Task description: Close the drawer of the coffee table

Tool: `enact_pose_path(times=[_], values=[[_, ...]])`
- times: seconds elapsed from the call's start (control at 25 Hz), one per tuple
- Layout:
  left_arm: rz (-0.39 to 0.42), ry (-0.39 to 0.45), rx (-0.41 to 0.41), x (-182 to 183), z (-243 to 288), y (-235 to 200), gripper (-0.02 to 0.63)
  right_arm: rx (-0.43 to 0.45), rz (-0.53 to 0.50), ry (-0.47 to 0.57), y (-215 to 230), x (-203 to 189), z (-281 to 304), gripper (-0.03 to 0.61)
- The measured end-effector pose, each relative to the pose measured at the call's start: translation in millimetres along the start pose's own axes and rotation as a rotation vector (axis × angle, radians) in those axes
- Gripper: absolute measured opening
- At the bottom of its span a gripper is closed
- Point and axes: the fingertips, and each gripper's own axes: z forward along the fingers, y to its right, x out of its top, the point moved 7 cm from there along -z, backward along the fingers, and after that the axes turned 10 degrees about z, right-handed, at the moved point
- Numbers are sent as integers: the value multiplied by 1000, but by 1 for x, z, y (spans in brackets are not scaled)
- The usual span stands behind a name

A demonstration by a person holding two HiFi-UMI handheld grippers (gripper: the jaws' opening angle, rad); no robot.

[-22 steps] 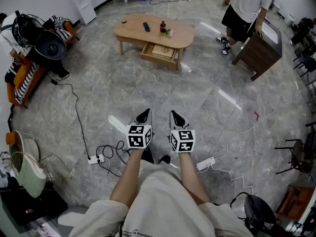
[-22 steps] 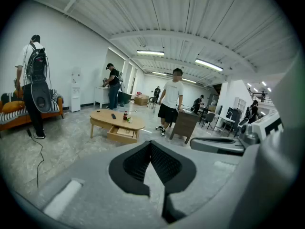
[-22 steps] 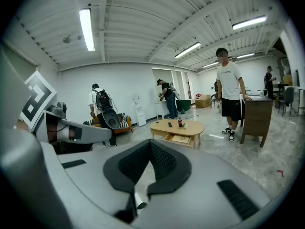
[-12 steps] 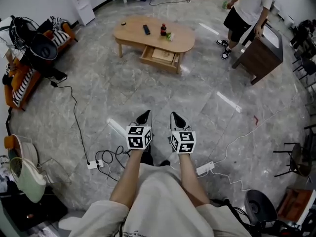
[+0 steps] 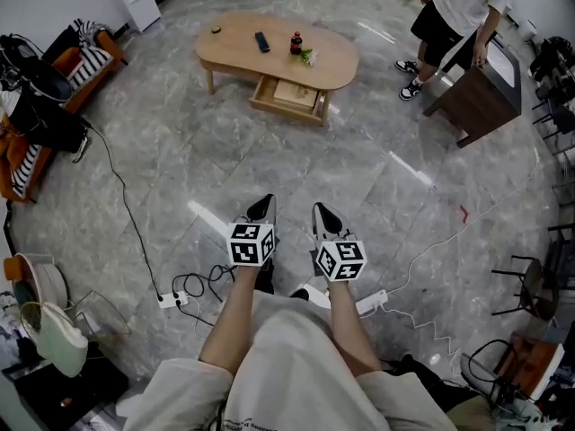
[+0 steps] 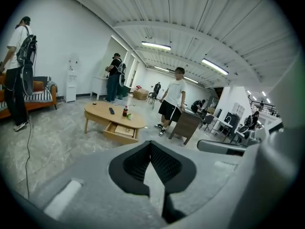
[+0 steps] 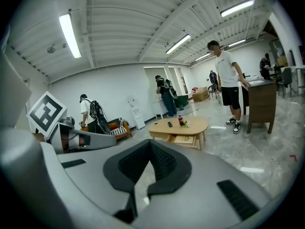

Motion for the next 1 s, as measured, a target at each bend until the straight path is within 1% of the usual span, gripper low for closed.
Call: enact_pose_path(times=[0.2,0.32,0.48,0.64,0.84,1.0], values=[[-1,-23,-11,13,32,-36,8,-50,30,-37,8,2,42,15],[6,-32,-23,22,51,-60,8,-65,31,-51,7,5,67,15],[-9,-38,-44,35,71,-93,8,-61,-10,-69,-4,17,101,15],[-38,-34,-63,46,85,-121,8,-89,-14,-74,-10,28,127,15],[-72,-9,-73,60,99,-151,8,-121,-54,-82,-15,40,152,15],[-67,15,-82,70,101,-164,8,-138,-91,-85,-22,46,169,15]])
